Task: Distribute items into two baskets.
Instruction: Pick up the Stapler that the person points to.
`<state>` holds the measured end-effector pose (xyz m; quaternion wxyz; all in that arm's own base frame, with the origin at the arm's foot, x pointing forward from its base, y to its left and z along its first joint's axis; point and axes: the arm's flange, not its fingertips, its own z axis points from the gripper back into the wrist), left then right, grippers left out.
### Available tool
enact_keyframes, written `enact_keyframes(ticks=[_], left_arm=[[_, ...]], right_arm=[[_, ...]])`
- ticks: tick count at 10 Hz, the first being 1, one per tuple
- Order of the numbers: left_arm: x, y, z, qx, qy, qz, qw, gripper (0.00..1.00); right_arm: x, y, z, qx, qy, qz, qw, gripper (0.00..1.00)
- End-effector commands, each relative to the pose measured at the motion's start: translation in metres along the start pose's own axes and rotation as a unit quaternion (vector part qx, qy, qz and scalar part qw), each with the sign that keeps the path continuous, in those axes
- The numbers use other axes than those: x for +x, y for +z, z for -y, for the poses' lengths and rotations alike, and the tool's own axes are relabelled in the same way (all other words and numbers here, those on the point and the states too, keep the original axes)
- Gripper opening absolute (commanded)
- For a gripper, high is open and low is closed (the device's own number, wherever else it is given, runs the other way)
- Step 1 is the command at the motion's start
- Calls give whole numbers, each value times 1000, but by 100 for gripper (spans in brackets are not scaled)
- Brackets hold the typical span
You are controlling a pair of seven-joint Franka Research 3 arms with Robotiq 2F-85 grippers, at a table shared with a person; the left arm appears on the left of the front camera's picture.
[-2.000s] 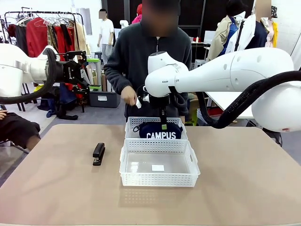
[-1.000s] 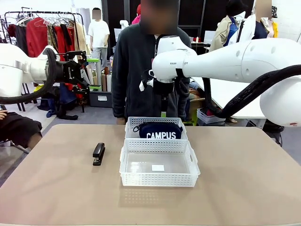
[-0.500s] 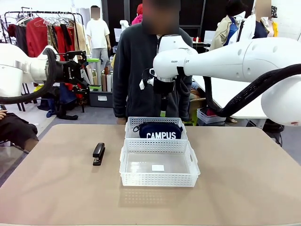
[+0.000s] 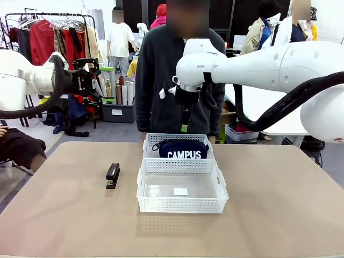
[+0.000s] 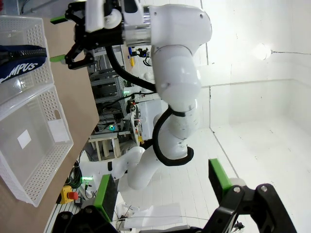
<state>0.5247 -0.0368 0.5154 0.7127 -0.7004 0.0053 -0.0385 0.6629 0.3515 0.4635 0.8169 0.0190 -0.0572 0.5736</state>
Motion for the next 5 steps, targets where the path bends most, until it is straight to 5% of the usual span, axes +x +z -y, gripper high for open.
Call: enact_keyframes(ticks=[1, 3, 5], left_arm=[[-1, 1, 1, -1, 0, 1, 1000, 100], [-1, 1, 1, -1, 0, 1, 1000, 100], [-1, 1, 1, -1, 0, 1, 1000, 100]], right_arm=[[-19, 37, -1, 68, -164, 39, 983, 100], [-54, 73, -3, 139, -248, 39, 958, 100], [-86, 109, -12, 162, -245, 35, 955, 100]])
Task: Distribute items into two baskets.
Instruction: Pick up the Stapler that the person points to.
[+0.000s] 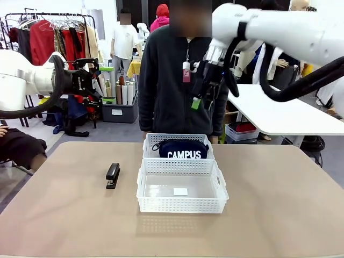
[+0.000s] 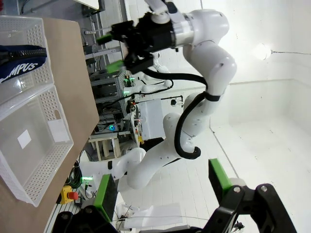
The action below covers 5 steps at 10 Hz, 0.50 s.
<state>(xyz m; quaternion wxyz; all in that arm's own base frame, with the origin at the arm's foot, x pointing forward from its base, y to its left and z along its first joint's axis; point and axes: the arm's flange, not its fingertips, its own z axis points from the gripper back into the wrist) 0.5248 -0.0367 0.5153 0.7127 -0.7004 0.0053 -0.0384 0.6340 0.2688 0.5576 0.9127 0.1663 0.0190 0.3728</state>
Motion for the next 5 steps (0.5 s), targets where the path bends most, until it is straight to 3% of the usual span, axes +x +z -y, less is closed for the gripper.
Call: enact_keyframes(ticks=[1, 3, 5], left_arm=[[-1, 1, 1, -1, -1, 1, 1000, 100], [-1, 1, 1, -1, -1, 1, 1000, 100], [-1, 1, 1, -1, -1, 1, 1000, 100]], right_arm=[[-34, 17, -11, 36, -42, 44, 998, 100], [-66, 36, -8, 49, -94, 98, 990, 100], [-82, 44, -2, 47, -117, 114, 985, 100]])
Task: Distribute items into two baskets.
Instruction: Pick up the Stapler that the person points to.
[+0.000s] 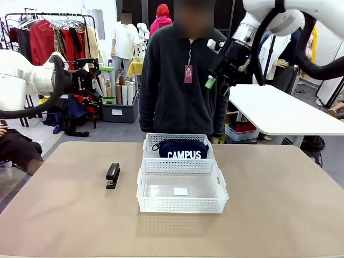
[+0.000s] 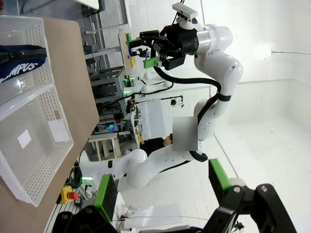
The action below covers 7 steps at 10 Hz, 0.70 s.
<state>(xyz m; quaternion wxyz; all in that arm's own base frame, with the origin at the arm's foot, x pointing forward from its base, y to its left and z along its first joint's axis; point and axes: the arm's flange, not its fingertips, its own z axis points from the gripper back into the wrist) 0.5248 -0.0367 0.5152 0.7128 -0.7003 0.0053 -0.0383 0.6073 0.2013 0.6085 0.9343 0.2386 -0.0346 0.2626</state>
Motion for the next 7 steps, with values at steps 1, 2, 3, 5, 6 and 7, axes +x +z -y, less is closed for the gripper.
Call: enact_keyframes(ticks=[1, 2, 3, 5, 6, 7], left_arm=[[-1, 1, 1, -1, -1, 1, 1000, 100], [-1, 1, 1, -1, -1, 1, 1000, 100], [-1, 1, 1, -1, -1, 1, 1000, 100], [-1, 1, 1, -1, -1, 1, 1000, 100], [-1, 1, 1, -1, -1, 1, 1000, 100], [-1, 1, 1, -1, -1, 1, 1000, 100]], right_arm=[[-25, -17, -8, -28, -4, 15, 999, 100], [0, 0, 0, 0, 0, 0, 1000, 100], [0, 0, 0, 0, 0, 0, 1000, 100], [0, 0, 0, 0, 0, 0, 1000, 100], [0, 0, 0, 0, 0, 0, 1000, 100], [-5, -5, 0, -8, -4, 1, 1000, 100]])
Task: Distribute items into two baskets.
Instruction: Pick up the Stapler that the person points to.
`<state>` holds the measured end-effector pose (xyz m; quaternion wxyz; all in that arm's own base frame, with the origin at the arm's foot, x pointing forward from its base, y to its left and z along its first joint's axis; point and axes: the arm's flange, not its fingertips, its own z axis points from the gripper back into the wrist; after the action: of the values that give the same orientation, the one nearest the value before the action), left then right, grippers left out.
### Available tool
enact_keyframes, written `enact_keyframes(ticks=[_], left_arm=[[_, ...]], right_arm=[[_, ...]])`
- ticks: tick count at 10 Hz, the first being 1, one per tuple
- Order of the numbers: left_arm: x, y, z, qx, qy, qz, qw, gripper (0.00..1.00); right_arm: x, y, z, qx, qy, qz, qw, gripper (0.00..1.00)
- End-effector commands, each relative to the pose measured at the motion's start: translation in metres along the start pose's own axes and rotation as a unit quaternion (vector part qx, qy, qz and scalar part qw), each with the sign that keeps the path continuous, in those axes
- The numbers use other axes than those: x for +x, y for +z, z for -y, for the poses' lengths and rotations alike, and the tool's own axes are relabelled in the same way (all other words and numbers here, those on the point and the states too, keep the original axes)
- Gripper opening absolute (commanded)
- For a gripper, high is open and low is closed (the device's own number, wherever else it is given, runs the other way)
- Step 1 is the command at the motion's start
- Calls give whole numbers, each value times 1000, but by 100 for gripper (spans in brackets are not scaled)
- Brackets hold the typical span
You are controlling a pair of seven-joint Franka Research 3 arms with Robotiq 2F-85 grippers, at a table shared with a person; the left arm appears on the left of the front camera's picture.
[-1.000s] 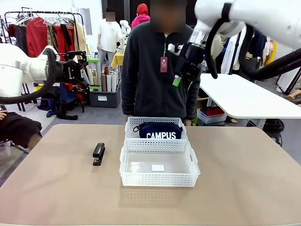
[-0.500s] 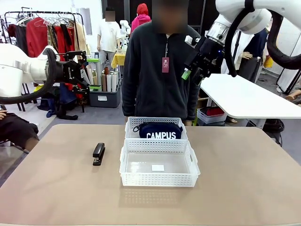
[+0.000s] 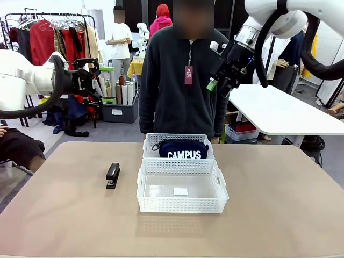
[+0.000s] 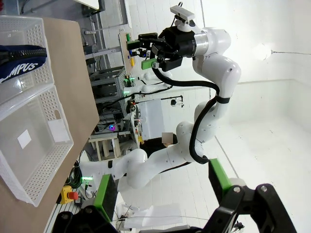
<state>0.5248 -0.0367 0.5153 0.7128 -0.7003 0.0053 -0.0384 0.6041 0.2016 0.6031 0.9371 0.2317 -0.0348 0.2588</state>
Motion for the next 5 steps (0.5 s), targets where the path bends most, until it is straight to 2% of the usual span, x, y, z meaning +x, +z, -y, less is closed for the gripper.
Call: enact_keyframes(ticks=[1, 4, 5], left_arm=[[-1, 1, 1, -1, -1, 1, 1000, 100], [-1, 1, 1, -1, -1, 1, 1000, 100], [-1, 1, 1, -1, -1, 1, 1000, 100]], right_arm=[[-9, 6, 13, 47, -111, 2, 993, 100], [-65, 41, 40, 156, -240, 9, 958, 100], [-84, 57, 44, 174, -261, 41, 948, 100]])
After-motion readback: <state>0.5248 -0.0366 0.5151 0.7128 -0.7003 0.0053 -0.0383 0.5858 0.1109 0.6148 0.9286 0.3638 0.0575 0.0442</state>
